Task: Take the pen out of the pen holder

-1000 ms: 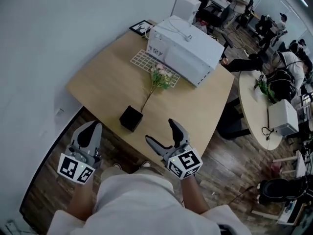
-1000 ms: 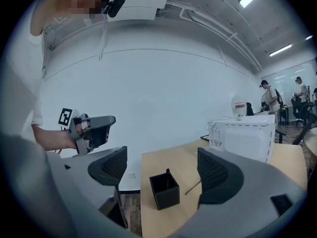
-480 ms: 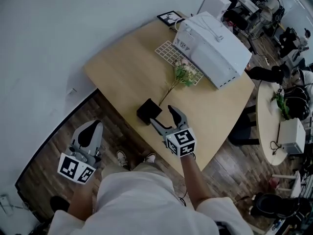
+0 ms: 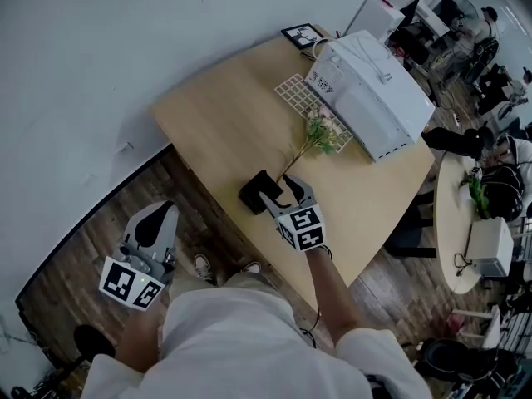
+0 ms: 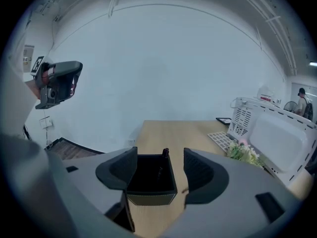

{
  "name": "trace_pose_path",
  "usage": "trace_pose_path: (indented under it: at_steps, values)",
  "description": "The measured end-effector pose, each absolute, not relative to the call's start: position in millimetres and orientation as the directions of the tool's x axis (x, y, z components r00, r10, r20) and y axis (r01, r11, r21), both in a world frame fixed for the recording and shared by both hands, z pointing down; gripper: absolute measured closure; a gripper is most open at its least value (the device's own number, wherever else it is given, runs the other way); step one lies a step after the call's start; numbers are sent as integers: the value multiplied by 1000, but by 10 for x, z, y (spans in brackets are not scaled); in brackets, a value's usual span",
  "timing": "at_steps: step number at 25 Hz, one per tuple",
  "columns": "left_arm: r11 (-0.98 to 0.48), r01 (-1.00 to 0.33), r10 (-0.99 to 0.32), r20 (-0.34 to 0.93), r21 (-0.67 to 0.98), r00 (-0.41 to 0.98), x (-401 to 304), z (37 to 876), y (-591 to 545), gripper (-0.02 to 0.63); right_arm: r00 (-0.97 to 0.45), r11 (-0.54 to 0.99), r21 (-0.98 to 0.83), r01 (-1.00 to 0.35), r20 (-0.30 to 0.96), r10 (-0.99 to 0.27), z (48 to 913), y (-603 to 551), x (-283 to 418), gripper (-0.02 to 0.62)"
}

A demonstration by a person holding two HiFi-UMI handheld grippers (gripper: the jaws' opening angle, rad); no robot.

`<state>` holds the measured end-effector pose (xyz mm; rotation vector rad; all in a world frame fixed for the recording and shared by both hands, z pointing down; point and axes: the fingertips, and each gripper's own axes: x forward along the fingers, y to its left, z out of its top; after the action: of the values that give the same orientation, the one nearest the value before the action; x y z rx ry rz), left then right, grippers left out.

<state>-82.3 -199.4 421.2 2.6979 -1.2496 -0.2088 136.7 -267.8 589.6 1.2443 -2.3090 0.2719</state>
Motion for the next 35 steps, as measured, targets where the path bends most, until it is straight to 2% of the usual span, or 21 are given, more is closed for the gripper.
trace_pose_path:
  at_steps: [7,22,27,35]
  values:
    - [-602,-774,-795,-61,196,603,-933,4180,-2001,592,-447,583,80,-809,562,-696,6107,-2865,1370,351]
    - [-525,-831,-850,-51,185,525,-1169,4119,-1964,593,-461,641,85,-763,622,-632,6328,-3063,1273,414]
    - [-504,-843,-862,-53,187,504,-1224,4121,-1926,593,-446,640,108,-761,630,-636,6362,-3107,1259,481]
    - [-504,-839,-862,-67,205,502,-1220,4156,-1895,593,-439,639,110,-761,638,-633,6387,-3108,1219,506]
